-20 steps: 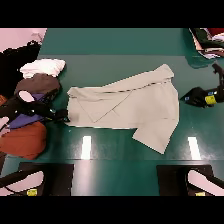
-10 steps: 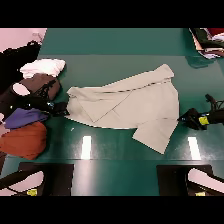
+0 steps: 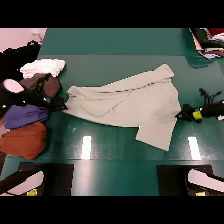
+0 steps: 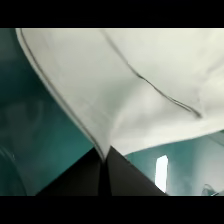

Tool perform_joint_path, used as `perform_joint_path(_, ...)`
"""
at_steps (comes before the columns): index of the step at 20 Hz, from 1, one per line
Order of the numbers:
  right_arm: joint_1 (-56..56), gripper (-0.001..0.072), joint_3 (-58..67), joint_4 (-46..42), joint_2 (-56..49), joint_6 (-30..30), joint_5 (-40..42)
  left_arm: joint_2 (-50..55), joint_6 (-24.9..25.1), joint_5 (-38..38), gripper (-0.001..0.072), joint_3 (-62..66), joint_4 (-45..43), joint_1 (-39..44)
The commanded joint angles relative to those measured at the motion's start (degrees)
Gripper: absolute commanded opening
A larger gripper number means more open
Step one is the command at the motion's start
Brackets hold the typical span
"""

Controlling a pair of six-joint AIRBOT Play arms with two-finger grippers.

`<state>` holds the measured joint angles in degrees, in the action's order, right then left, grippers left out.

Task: Fold the shirts.

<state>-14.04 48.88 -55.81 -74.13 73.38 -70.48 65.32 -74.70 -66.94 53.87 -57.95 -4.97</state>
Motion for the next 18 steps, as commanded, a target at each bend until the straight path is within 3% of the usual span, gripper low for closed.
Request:
perform_joint_path(1, 1.99, 0.0014, 10.21, 0.85, 5.22, -0.04, -3.63, -7.72, -1.84, -0.83, 0.0021, 7.54, -0.15, -0.07)
perform_joint_path(7, 2.54, 0.0014, 40.65, 0.7, 19.1, 0.07, -2.03, -20.9, -2.01, -0.04, 0.0022, 36.37, -0.11, -0.07)
perform_joint_path(12, -1.73, 0.0014, 59.36, 0.26, 26.99, 0.09, 1.77, -22.71, -4.11, 4.11, 0.0021, 60.7, -0.22, -0.07)
perform_joint_path(18, -10.23, 0.0013, 73.33, 0.31, 26.05, 4.85, -3.56, -22.71, -8.98, 4.72, 0.0021, 69.26, -0.33, -0.07)
